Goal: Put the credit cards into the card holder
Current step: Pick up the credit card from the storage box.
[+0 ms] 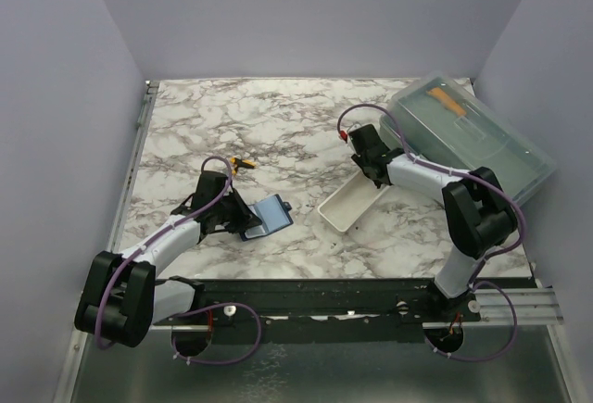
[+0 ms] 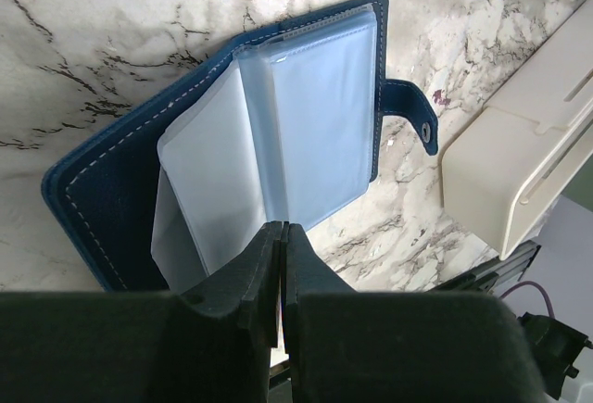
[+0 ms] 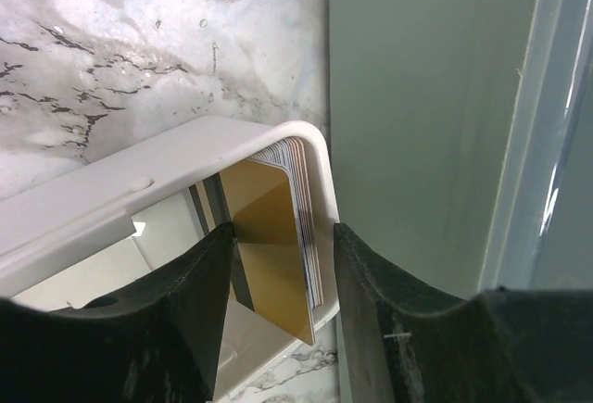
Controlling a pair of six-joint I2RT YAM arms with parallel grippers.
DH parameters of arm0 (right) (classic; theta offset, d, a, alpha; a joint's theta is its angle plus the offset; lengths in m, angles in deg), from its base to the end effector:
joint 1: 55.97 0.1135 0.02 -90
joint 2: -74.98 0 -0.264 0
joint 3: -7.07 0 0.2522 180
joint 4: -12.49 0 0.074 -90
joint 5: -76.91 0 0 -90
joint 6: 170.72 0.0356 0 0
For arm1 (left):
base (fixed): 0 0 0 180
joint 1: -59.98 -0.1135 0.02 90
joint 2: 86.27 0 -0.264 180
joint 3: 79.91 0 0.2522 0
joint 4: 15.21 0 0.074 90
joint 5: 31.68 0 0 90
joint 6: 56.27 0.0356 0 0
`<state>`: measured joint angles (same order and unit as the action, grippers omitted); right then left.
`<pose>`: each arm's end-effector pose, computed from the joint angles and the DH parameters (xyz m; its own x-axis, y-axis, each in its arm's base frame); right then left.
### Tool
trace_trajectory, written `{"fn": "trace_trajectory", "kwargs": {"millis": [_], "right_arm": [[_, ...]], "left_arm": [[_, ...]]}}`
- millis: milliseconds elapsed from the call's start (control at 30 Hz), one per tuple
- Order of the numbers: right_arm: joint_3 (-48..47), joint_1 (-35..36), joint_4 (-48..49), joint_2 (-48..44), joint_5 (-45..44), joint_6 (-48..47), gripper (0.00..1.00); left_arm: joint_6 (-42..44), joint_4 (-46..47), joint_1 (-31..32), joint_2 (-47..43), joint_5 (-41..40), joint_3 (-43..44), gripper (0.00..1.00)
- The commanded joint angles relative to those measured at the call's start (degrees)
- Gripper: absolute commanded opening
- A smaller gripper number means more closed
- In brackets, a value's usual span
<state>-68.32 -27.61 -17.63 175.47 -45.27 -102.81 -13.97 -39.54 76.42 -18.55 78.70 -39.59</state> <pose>0.3221 0.1523 0.1806 -0.6191 -0.6959 -0.3641 -0.3966 0.6771 -0.6198 0.1982 -0.0714 0.1574 -0.8560 -0.4703 -0.2146 -0.2392 0.7283 -0.6421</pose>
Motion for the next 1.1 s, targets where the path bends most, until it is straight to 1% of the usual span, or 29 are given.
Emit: {"fn": "trace_trajectory", "kwargs": {"millis": [0,233,300,400,567,633,667,733,800,967,1067], "right_arm": [[-1.5,-0.7,-1.3,-2.0,-2.8,0.3,0.46],[-1.9,-0.7,-2.1,-2.8,-2.9,0.5,0.43],[-2.1,-0.7,-2.5,-2.8,-3.0,0.7,0.39],[-2.3,-0.7,-3.3,-2.7,-2.8,1.3,0.36],[-4.0,-0.7,-6.4,-2.5,-1.8,3.5,0.24],[-4.9,-0.7,-8.4,-2.4,-0.9,4.9,0.22],[-5.3,-0.7,-9.2,-2.4,-0.5,5.7,0.18],[-5.9,-0.7,-11.0,-2.5,0.9,7.0,0.08],[-6.6,-0.7,-11.9,-2.8,1.2,8.5,0.01],[-9.2,-0.7,-17.1,-2.3,2.9,12.0,0.0],[-9.4,-0.7,-17.4,-2.8,3.7,12.4,0.0]], "left_arm": [[0.6,-0.4,-0.3,-1.0,1.0,0.8,0.09],[0.7,-0.5,-0.3,-1.1,1.0,0.8,0.09],[0.7,-0.4,-0.3,-1.1,1.0,0.8,0.09],[0.7,-0.4,-0.3,-1.1,0.9,0.8,0.09],[0.6,-0.4,-0.3,-1.4,1.0,0.7,0.09],[0.5,-0.5,-0.3,-1.4,1.0,0.8,0.09],[0.4,-0.5,-0.3,-1.3,1.1,0.8,0.09],[0.2,-0.5,-0.3,-1.3,1.1,0.8,0.09],[0.1,-0.5,-0.3,-1.2,1.1,0.9,0.09],[-0.2,-0.5,-0.3,-0.9,1.6,1.1,0.09],[-0.5,-0.5,-0.2,-0.8,1.9,1.2,0.09]]}}
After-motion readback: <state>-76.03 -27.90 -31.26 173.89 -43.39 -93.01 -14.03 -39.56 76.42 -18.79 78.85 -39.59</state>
